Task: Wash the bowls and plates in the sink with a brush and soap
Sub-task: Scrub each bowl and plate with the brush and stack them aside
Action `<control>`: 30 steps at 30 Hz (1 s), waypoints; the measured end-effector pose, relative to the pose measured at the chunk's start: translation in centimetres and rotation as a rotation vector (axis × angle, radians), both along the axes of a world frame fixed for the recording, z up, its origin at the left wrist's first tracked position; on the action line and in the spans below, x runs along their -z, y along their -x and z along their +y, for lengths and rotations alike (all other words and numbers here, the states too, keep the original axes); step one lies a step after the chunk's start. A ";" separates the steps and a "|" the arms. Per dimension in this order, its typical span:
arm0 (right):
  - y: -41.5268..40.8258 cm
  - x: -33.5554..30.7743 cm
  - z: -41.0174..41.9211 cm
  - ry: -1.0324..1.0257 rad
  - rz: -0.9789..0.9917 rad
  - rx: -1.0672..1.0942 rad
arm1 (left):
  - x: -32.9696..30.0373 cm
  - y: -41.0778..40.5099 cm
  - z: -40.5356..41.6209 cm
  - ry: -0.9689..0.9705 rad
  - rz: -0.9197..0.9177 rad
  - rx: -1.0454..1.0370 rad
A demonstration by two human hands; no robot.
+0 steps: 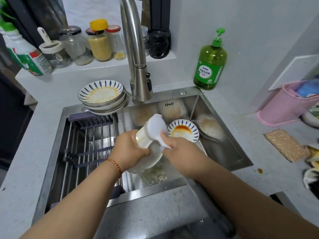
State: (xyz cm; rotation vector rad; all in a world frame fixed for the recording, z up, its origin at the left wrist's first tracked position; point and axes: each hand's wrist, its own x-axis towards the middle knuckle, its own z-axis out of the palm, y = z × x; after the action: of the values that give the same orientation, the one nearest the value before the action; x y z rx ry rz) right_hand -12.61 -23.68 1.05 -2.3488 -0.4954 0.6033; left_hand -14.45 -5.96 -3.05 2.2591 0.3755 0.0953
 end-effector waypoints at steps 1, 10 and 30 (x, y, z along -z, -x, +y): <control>0.9 -0.6 0.3 0.039 -0.041 -0.055 | 0.1 0.0 -0.1 0.017 -0.001 0.002; -3.0 -0.2 -1.9 0.127 0.145 0.127 | -0.5 1.2 0.3 0.177 -0.075 -0.001; -0.1 2.0 -0.1 -0.373 0.499 0.431 | 0.0 0.8 1.6 0.906 -0.288 -0.448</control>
State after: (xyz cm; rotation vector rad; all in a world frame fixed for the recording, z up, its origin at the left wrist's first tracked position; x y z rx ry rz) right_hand -12.48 -23.73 -0.94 -1.7840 0.1195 0.7756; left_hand -15.29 -4.35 -3.02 1.2237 0.6117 0.3918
